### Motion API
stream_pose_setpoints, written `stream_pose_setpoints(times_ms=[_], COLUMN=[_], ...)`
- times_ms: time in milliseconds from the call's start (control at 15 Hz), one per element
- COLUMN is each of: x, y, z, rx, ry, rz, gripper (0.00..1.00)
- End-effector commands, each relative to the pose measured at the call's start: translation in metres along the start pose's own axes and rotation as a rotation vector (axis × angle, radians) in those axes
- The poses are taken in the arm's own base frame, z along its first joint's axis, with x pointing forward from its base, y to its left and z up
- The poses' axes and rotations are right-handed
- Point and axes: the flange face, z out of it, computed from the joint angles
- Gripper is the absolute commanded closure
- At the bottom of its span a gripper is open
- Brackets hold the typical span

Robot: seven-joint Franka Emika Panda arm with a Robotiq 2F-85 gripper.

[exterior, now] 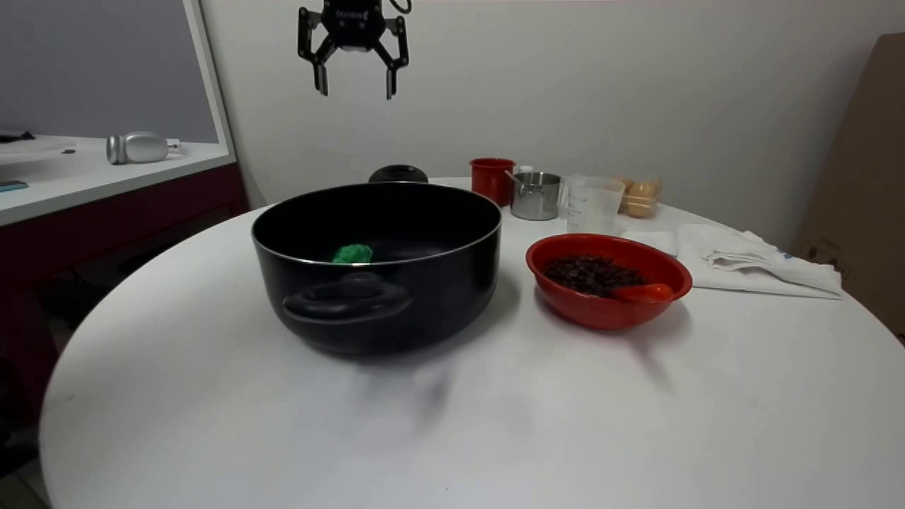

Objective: Remove the glass lid from the pot, take out the broccoli and orange from the pot and place them on the table

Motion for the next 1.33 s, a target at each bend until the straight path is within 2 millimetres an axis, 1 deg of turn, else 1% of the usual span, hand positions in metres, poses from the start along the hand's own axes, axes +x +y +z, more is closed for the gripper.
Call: stream_pose_setpoints(times_ms=[0, 133, 200, 400, 467, 533, 667, 733, 867, 1000, 1067, 1200, 1267], x=[-0.049, -0.074, -0.084, -0.111, -0.118, -0.121, -0.110, -0.108, -0.108, -0.107, -0.109, -0.115, -0.119], y=[0.019, 0.033, 0.037, 0.040, 0.041, 0.041, 0.054, 0.052, 0.054, 0.057, 0.054, 0.043, 0.035], z=[-0.027, -0.031, -0.032, -0.032, -0.034, -0.036, -0.059, -0.039, -0.052, -0.057, -0.054, -0.033, -0.016], rx=[-0.030, -0.047, -0.047, -0.042, -0.075, -0.092, -0.063, -0.070, -0.065, -0.092, -0.112, -0.143, -0.150], ry=[-0.019, -0.024, -0.020, 0.003, 0.043, 0.077, 0.168, 0.097, 0.139, 0.132, 0.123, 0.069, 0.032], rz=[0.046, 0.067, 0.057, 0.023, 0.003, -0.007, 0.085, 0.052, 0.077, 0.085, 0.070, 0.033, 0.010], gripper=[0.00, 0.00, 0.00, 0.00, 0.00, 0.00, 0.00, 0.00, 0.00, 0.00, 0.00, 0.00, 0.00])
